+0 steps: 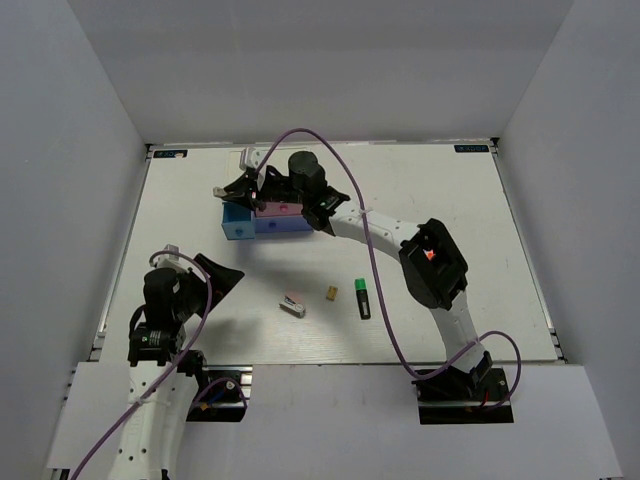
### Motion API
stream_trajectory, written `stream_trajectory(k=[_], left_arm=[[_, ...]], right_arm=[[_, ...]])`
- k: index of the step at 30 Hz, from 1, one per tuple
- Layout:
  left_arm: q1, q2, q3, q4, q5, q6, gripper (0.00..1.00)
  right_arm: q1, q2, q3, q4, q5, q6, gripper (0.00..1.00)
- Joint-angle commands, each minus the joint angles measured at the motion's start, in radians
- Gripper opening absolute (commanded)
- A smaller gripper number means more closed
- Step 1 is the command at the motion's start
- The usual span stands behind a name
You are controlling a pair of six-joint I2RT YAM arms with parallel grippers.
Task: Sort the stationery into containers
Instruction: Place the stationery in the storage box.
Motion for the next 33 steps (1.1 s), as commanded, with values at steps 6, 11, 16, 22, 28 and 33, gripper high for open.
stream_trajectory(k=[6,11,16,22,28,33], left_arm=[[-0.002,-0.01,0.035,-0.009,0.02,0.012,0.99],[-0.002,0.009,0.044,-0.009,0.029,0.012,0.99],[-0.002,0.009,0.053,-0.009,0.029,0.022,0.99],[-0.002,0.009,0.073,-0.009,0.038,0.022,0.99],[-0.002,0.039,0.084,0.001,0.057,0.022,0.99],[-0.002,0.093,0.093,0.06,0.087,0.022,0.99]], right_arm=[[-0.005,0.006,-0.054,0.068,0.008,0.009,0.11],[-0.004,0.025,-0.068,0.047,-0.016,0.0,0.12],[-0.01,0.045,-0.068,0.028,-0.007,-0.017,0.18],[-0.011,0.066,-0.04,-0.015,0.0,-0.052,0.3],[-0.019,0.057,-0.04,-0.025,0.007,-0.063,0.41],[-0.028,-0.007,-0.106,0.023,0.013,-0.046,0.5]])
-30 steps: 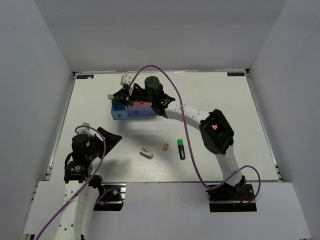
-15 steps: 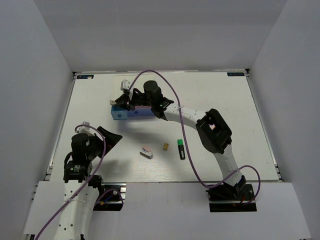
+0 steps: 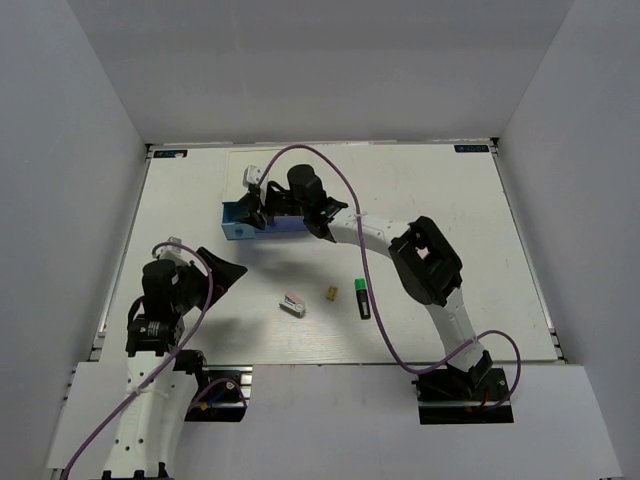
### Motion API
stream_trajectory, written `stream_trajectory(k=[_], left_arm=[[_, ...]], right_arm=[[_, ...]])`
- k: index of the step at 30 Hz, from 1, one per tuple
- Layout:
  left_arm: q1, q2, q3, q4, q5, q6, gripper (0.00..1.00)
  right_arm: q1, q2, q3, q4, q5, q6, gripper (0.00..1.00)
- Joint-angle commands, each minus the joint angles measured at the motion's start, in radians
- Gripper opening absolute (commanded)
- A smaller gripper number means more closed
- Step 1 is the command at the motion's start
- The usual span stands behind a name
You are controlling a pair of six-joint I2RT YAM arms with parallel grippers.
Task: Sort the stationery into containers
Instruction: Place the stationery in the storage box, then pick up the stationery from the center of the board.
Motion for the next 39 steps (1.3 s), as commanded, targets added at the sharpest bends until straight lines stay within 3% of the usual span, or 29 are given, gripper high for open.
stream_trajectory(k=[1,6,9,10,13,15,16,17,20,24,30,32,33,35,36,39], left_arm=[[-0.002,0.037,0.051,0.06,0.044,0.024,0.99],[-0.002,0.138,0.116,0.124,0.099,0.081,0.93],[-0.011,0.227,0.166,0.178,0.144,0.125,0.82],[-0.011,0.248,0.177,0.187,0.169,0.145,0.71],[-0.02,0.328,0.2,0.224,0.208,0.168,0.49],[-0.048,0.382,0.211,0.243,0.222,0.179,0.45],[-0.06,0.402,0.211,0.256,0.233,0.179,0.44],[-0.089,0.422,0.22,0.257,0.233,0.188,0.44],[-0.169,0.489,0.255,0.269,0.22,0.199,0.46],[-0.323,0.604,0.333,0.269,0.127,0.22,0.55],[-0.598,0.819,0.472,0.237,-0.109,0.273,0.65],[-0.649,0.909,0.496,0.211,-0.192,0.282,0.67],[-0.695,0.937,0.507,0.197,-0.221,0.282,0.67],[-0.735,1.007,0.527,0.175,-0.295,0.282,0.67],[-0.769,1.023,0.541,0.175,-0.315,0.27,0.65],[-0.812,1.078,0.582,0.164,-0.379,0.26,0.61]], right_arm=[[-0.019,-0.099,-0.043,0.077,0.012,0.017,0.5],[-0.039,-0.246,-0.106,0.085,0.083,0.035,0.5],[-0.059,-0.352,-0.157,0.004,0.268,0.04,0.22],[-0.07,-0.373,-0.184,-0.033,0.298,0.043,0.03],[-0.114,-0.482,-0.22,-0.18,0.355,0.064,0.0],[-0.16,-0.542,-0.295,-0.26,0.338,0.067,0.0],[-0.171,-0.591,-0.325,-0.297,0.332,0.069,0.04],[-0.183,-0.613,-0.423,-0.308,0.316,0.066,0.28],[-0.235,-0.732,-0.581,-0.345,0.311,0.072,0.5],[-0.326,-0.866,-0.698,-0.433,0.3,0.074,0.6],[-0.422,-0.93,-0.74,-0.598,0.285,0.11,0.61],[-0.464,-0.937,-0.735,-0.653,0.279,0.115,0.54],[-0.472,-0.937,-0.722,-0.688,0.277,0.113,0.4],[-0.513,-0.93,-0.714,-0.733,0.274,0.121,0.21],[-0.54,-0.929,-0.714,-0.751,0.275,0.121,0.05],[-0.591,-0.932,-0.728,-0.779,0.272,0.152,0.0]])
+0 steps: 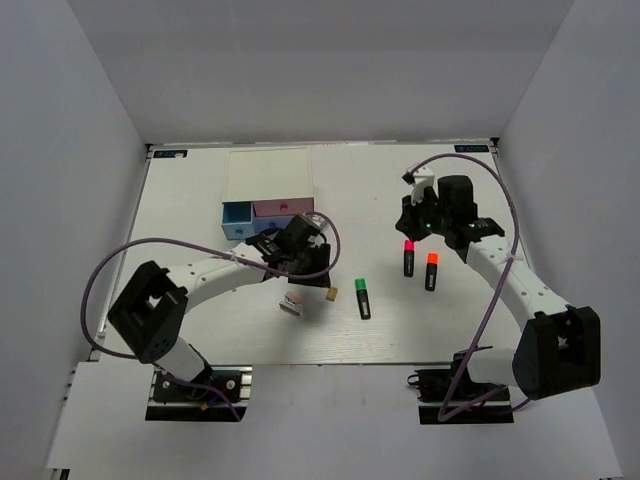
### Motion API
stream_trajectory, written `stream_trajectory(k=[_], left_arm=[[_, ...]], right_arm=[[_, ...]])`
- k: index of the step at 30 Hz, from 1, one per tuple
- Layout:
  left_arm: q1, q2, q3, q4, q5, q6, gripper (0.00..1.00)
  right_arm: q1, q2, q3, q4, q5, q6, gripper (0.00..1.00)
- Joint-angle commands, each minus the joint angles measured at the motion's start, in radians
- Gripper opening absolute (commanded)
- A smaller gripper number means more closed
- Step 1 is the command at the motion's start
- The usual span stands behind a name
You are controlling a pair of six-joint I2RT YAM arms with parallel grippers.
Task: Sort the stationery into containers
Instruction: Pick up the stationery from the center of the board.
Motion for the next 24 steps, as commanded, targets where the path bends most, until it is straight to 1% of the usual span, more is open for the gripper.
stream_trajectory(k=[1,2,3,6,8,14,19,24], left_arm=[[-0.061,0.026,0.086,-0.04,-0.153,0.005,0.59],[-0.077,0.045,0.102,-0.05,-0.164,0.005,0.59],[-0.107,0.087,0.127,-0.05,-0.183,-0.006,0.57],[-0.148,0.149,0.17,-0.06,-0.211,-0.006,0.56],[-0.18,0.199,0.184,-0.069,-0.237,-0.026,0.54],[-0.224,0.304,0.241,-0.124,-0.323,-0.063,0.54],[-0.224,0.324,0.25,-0.155,-0.395,-0.072,0.54],[-0.234,0.324,0.269,-0.155,-0.415,-0.072,0.56]], right_arm=[[-0.056,-0.011,0.005,-0.071,-0.024,0.04,0.05],[-0.075,-0.014,0.002,-0.071,-0.024,0.051,0.1],[-0.083,-0.011,-0.004,-0.076,-0.031,0.06,0.21],[-0.118,-0.001,-0.007,-0.077,-0.054,0.075,0.3],[-0.136,0.002,-0.003,-0.076,-0.07,0.077,0.34],[-0.164,-0.009,-0.009,-0.07,-0.091,0.071,0.37],[-0.176,-0.023,-0.035,-0.059,-0.11,0.072,0.38],[-0.185,-0.032,-0.064,-0.042,-0.12,0.075,0.41]])
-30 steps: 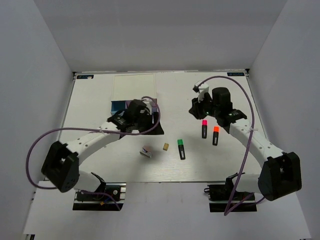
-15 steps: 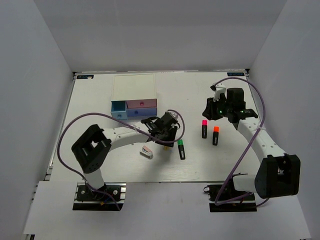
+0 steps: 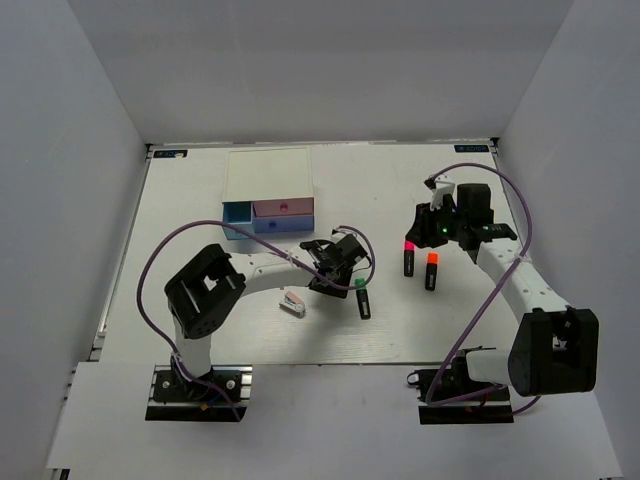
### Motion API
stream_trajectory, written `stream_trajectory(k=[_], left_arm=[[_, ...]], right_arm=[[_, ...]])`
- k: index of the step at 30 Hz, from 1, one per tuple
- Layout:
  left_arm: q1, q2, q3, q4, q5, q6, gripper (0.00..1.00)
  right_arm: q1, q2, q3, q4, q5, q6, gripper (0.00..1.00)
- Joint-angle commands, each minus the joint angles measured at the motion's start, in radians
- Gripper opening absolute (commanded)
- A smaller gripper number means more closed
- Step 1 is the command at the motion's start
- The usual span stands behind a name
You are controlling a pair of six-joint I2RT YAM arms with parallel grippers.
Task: Sort the stationery into containers
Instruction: Pick up the stationery from the center of the board.
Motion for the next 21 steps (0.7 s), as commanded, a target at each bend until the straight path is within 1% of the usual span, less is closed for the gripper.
stream_trajectory(k=[1,6,8,9,10,12,13,15,16,17,18,19,20,21], left_arm=[[-0.01,-0.021,0.032,-0.017,-0.059,-0.01,0.56],[-0.01,-0.009,0.032,-0.026,-0.068,-0.01,0.56],[-0.01,0.0,0.032,-0.026,-0.068,-0.01,0.52],[-0.01,0.0,0.032,-0.026,-0.068,-0.01,0.49],[-0.01,0.0,0.032,-0.026,-0.068,-0.01,0.43],[-0.01,0.0,0.023,-0.026,-0.068,-0.01,0.37],[-0.01,0.0,0.023,-0.026,-0.068,-0.01,0.3],[-0.01,-0.032,0.023,-0.026,-0.068,-0.01,0.23],[-0.01,-0.05,0.023,-0.026,-0.068,-0.01,0.2],[-0.01,-0.076,0.023,-0.014,-0.056,-0.01,0.18],[-0.001,-0.104,0.023,-0.005,-0.056,-0.01,0.16],[0.01,-0.169,0.023,0.007,-0.04,-0.01,0.13],[0.022,-0.206,0.023,0.008,-0.052,-0.01,0.09],[0.031,-0.24,0.023,0.02,-0.069,-0.01,0.07]], right_arm=[[-0.007,-0.034,-0.009,0.02,-0.027,0.009,0.41],[-0.012,-0.039,-0.022,0.024,-0.038,0.009,0.41],[-0.01,-0.038,-0.023,0.024,-0.043,0.007,0.41],[-0.013,-0.041,-0.023,0.023,-0.043,0.007,0.41],[-0.012,-0.039,-0.025,0.023,-0.041,0.007,0.41],[-0.01,-0.047,-0.026,0.023,-0.044,0.006,0.41],[-0.012,-0.048,-0.032,0.027,-0.05,0.007,0.41],[-0.01,-0.051,-0.035,0.032,-0.056,0.0,0.41],[-0.012,-0.053,-0.038,0.032,-0.061,0.0,0.43],[-0.01,-0.063,-0.04,0.037,-0.084,-0.005,0.46],[-0.01,-0.068,-0.045,0.032,-0.099,-0.031,0.52],[-0.007,-0.073,-0.052,0.032,-0.165,-0.045,0.59],[-0.004,-0.088,-0.069,0.043,-0.197,-0.08,0.75],[-0.003,-0.106,-0.089,0.044,-0.225,-0.097,0.82]])
